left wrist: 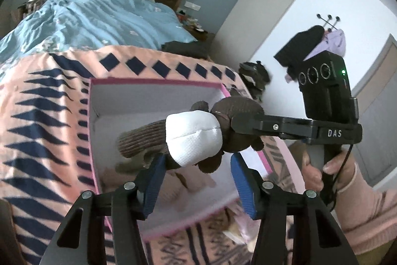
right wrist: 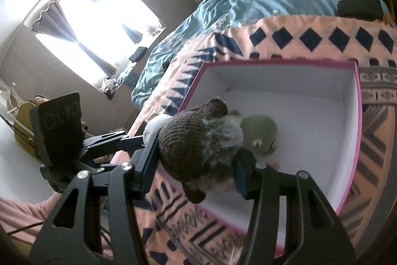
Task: Organize objects
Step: 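Lower the brown-and-white plush into the box and open the right gripper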
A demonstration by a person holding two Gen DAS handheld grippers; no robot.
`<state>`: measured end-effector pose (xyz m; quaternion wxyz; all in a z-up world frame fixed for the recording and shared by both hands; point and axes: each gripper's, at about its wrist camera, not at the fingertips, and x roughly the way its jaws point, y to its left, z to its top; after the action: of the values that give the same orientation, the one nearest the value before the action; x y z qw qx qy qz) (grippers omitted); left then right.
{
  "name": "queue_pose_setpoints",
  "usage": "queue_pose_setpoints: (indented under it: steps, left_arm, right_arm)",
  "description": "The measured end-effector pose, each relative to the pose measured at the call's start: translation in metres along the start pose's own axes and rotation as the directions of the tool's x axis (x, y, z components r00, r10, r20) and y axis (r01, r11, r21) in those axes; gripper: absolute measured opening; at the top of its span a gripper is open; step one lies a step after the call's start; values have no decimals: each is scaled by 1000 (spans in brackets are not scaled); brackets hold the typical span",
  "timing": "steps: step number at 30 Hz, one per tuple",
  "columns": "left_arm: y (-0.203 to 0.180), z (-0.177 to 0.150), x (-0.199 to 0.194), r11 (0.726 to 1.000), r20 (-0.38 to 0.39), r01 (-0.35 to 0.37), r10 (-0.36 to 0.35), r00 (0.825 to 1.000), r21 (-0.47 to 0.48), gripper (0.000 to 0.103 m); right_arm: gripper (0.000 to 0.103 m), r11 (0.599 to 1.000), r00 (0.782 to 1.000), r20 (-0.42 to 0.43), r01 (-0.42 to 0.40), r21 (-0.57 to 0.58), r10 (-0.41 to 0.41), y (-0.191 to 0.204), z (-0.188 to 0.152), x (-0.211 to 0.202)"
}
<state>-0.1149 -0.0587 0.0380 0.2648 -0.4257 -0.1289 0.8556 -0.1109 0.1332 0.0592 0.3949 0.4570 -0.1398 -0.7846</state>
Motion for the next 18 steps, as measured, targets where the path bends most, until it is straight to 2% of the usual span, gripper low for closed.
queue_pose_setpoints:
  steps: [8, 16, 18]
  left_arm:
    - [36, 33, 33, 996, -28, -84, 83, 996, -39, 52]
    - [62, 38, 66, 985, -98, -162, 156, 983, -59, 52]
    - [67, 37, 74, 982, -117, -180, 172, 978, -62, 48]
  right_arm:
    - [55, 999, 1000, 6, 14, 43, -14, -26, 38, 38]
    - [56, 995, 998, -48, 42, 93, -38, -53, 54, 79]
    - [58, 994, 996, -67, 68, 87, -62, -57, 56, 89]
